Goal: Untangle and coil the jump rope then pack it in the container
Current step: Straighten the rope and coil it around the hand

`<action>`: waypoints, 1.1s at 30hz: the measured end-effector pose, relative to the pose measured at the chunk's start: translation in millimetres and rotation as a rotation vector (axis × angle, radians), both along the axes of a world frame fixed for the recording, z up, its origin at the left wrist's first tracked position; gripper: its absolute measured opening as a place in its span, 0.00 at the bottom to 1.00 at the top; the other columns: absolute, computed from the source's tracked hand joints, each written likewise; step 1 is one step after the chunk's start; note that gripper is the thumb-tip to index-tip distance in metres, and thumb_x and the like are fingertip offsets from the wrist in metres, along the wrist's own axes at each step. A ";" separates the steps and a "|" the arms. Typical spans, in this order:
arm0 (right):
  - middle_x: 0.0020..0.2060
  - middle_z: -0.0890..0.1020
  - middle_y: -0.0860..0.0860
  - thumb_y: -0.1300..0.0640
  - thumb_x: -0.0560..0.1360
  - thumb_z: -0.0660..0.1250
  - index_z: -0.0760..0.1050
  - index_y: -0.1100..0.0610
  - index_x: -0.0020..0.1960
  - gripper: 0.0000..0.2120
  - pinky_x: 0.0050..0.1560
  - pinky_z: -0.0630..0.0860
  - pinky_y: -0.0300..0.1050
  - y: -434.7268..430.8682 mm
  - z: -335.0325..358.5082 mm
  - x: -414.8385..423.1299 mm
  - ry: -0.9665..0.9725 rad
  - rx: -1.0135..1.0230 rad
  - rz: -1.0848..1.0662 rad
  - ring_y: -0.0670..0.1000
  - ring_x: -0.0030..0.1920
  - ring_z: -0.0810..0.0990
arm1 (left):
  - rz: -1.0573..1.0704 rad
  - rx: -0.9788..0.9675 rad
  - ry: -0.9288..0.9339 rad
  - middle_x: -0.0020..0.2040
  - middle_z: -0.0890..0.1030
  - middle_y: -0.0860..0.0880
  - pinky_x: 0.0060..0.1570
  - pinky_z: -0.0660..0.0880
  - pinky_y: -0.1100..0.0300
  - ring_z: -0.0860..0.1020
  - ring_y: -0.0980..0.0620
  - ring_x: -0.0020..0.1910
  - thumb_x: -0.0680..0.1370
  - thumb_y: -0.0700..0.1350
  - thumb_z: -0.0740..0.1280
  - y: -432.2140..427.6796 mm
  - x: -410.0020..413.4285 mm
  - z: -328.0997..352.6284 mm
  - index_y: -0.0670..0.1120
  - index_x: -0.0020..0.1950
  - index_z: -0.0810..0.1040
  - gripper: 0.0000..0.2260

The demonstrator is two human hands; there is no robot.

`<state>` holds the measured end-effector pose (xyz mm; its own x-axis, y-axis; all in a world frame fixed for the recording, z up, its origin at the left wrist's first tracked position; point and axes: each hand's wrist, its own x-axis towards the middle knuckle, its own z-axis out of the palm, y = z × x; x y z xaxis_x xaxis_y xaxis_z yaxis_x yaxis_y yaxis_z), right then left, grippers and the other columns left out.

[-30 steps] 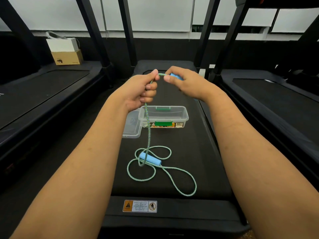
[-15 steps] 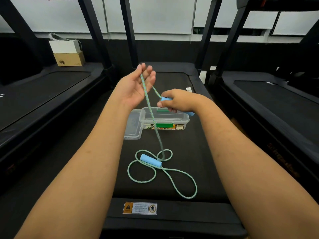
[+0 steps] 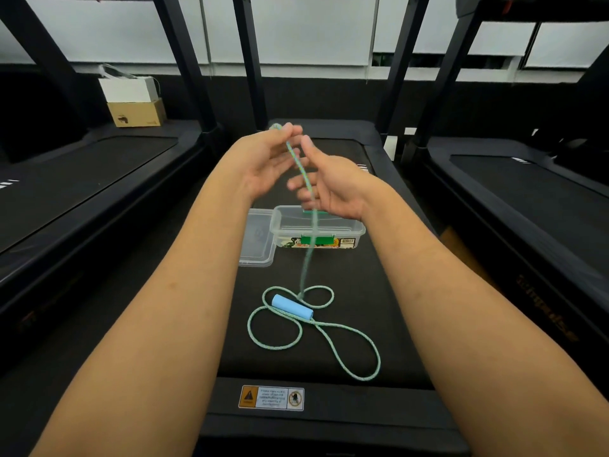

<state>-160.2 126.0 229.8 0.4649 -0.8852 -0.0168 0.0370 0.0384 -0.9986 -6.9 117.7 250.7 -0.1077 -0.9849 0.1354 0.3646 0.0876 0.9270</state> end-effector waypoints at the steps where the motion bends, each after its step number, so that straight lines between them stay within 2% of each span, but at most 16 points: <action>1: 0.33 0.75 0.53 0.41 0.82 0.61 0.74 0.55 0.54 0.17 0.28 0.67 0.40 -2.6 1.8 -2.1 0.084 -0.080 -0.012 0.47 0.27 0.68 | 0.031 0.014 -0.087 0.50 0.83 0.43 0.49 0.82 0.59 0.83 0.48 0.49 0.82 0.42 0.65 0.7 4.9 -0.2 0.39 0.54 0.80 0.07; 3: 0.29 0.70 0.49 0.48 0.82 0.64 0.79 0.56 0.50 0.12 0.26 0.59 0.38 -6.8 10.8 -9.2 0.273 -0.270 -0.062 0.45 0.25 0.61 | 0.114 0.072 -0.372 0.45 0.84 0.42 0.35 0.81 0.62 0.85 0.49 0.40 0.81 0.44 0.66 4.1 11.0 -2.7 0.39 0.51 0.81 0.09; 5: 0.27 0.68 0.48 0.52 0.81 0.66 0.82 0.59 0.49 0.11 0.27 0.59 0.38 -4.9 22.6 -16.6 0.445 -0.428 -0.144 0.45 0.25 0.61 | 0.188 0.110 -0.635 0.38 0.83 0.43 0.27 0.78 0.63 0.83 0.50 0.30 0.82 0.49 0.64 5.9 9.8 -10.1 0.39 0.44 0.81 0.15; 6: 0.27 0.68 0.48 0.53 0.81 0.66 0.83 0.59 0.49 0.11 0.27 0.59 0.39 -1.9 28.1 -18.7 0.512 -0.489 -0.176 0.46 0.26 0.62 | 0.240 0.105 -0.691 0.36 0.82 0.44 0.26 0.76 0.64 0.82 0.50 0.28 0.83 0.50 0.63 4.0 6.7 -14.9 0.41 0.41 0.80 0.17; 8: 0.26 0.71 0.47 0.55 0.81 0.67 0.84 0.59 0.49 0.10 0.28 0.61 0.37 3.2 36.7 -19.8 0.610 -0.586 -0.212 0.46 0.27 0.65 | 0.333 0.059 -0.637 0.36 0.80 0.45 0.32 0.77 0.61 0.80 0.49 0.31 0.83 0.53 0.61 -1.2 -2.7 -23.6 0.44 0.39 0.79 0.18; 9: 0.25 0.73 0.45 0.55 0.81 0.66 0.84 0.58 0.49 0.09 0.28 0.63 0.35 5.1 39.7 -20.3 0.652 -0.630 -0.222 0.43 0.26 0.66 | 0.314 0.043 -0.550 0.39 0.82 0.46 0.40 0.79 0.58 0.82 0.48 0.36 0.83 0.56 0.60 -1.3 -8.3 -26.0 0.45 0.41 0.80 0.19; 11: 0.26 0.76 0.41 0.55 0.81 0.66 0.83 0.57 0.49 0.08 0.29 0.64 0.32 4.9 43.6 -23.2 0.709 -0.693 -0.240 0.39 0.25 0.69 | 0.110 0.054 -0.317 0.41 0.84 0.47 0.56 0.78 0.51 0.84 0.46 0.45 0.83 0.61 0.55 2.8 -20.1 -29.9 0.44 0.46 0.82 0.25; 12: 0.28 0.77 0.42 0.56 0.81 0.66 0.83 0.57 0.49 0.08 0.30 0.65 0.31 4.2 45.0 -26.4 0.701 -0.706 -0.251 0.37 0.25 0.70 | -0.027 0.068 -0.205 0.39 0.82 0.47 0.58 0.78 0.48 0.84 0.44 0.44 0.82 0.64 0.53 6.4 -25.3 -32.4 0.43 0.47 0.82 0.28; 14: 0.30 0.76 0.46 0.56 0.80 0.66 0.83 0.55 0.46 0.08 0.30 0.64 0.34 1.4 47.4 -36.7 0.619 -0.714 -0.283 0.40 0.26 0.68 | -0.247 0.073 -0.073 0.32 0.75 0.48 0.51 0.80 0.48 0.78 0.47 0.32 0.80 0.67 0.52 16.2 -34.9 -37.1 0.43 0.47 0.79 0.30; 16: 0.29 0.70 0.49 0.55 0.80 0.66 0.82 0.53 0.43 0.09 0.29 0.61 0.39 -0.9 49.8 -50.7 0.488 -0.692 -0.350 0.45 0.27 0.63 | -0.380 0.046 -0.017 0.28 0.65 0.52 0.37 0.75 0.56 0.65 0.54 0.24 0.81 0.66 0.53 22.7 -43.3 -41.7 0.46 0.44 0.75 0.25; 18: 0.28 0.66 0.50 0.56 0.81 0.65 0.80 0.52 0.42 0.10 0.28 0.58 0.39 -2.2 52.5 -65.2 0.377 -0.672 -0.442 0.45 0.26 0.61 | -0.475 0.027 0.017 0.27 0.60 0.54 0.27 0.67 0.62 0.57 0.56 0.23 0.82 0.64 0.52 25.0 -48.1 -43.6 0.48 0.43 0.71 0.22; 20: 0.28 0.66 0.50 0.56 0.81 0.64 0.79 0.52 0.41 0.11 0.27 0.58 0.39 -2.9 53.7 -77.1 0.340 -0.673 -0.509 0.44 0.25 0.61 | -0.540 0.032 0.033 0.27 0.58 0.54 0.24 0.59 0.64 0.53 0.56 0.24 0.83 0.63 0.52 26.1 -51.0 -42.5 0.49 0.42 0.70 0.21; 23: 0.28 0.66 0.49 0.56 0.81 0.64 0.79 0.51 0.41 0.11 0.28 0.59 0.38 -6.0 48.4 -82.8 0.343 -0.714 -0.533 0.44 0.26 0.61 | -0.599 0.046 -0.034 0.28 0.57 0.54 0.24 0.51 0.63 0.53 0.58 0.22 0.81 0.66 0.53 28.7 -53.9 -37.7 0.48 0.42 0.70 0.22; 27: 0.28 0.67 0.48 0.56 0.80 0.64 0.78 0.50 0.40 0.10 0.29 0.61 0.38 -9.5 39.4 -72.1 0.296 -0.749 -0.574 0.45 0.28 0.63 | -0.665 0.068 -0.097 0.28 0.66 0.53 0.20 0.49 0.65 0.56 0.60 0.18 0.81 0.66 0.51 39.7 -68.5 -34.5 0.48 0.44 0.72 0.23; 30: 0.32 0.72 0.50 0.56 0.81 0.65 0.79 0.53 0.44 0.08 0.33 0.66 0.35 -7.9 35.7 -66.2 0.267 -0.759 -0.523 0.43 0.31 0.67 | -0.701 0.069 -0.082 0.32 0.76 0.50 0.16 0.51 0.67 0.63 0.61 0.17 0.83 0.63 0.51 49.2 -86.5 -35.2 0.46 0.43 0.74 0.24; 33: 0.37 0.77 0.50 0.55 0.81 0.65 0.80 0.55 0.48 0.07 0.40 0.70 0.35 -8.2 33.5 -65.6 0.218 -0.731 -0.454 0.43 0.36 0.72 | -0.723 0.058 -0.007 0.36 0.82 0.45 0.11 0.57 0.69 0.71 0.58 0.17 0.83 0.61 0.51 52.3 -91.7 -31.3 0.44 0.40 0.79 0.28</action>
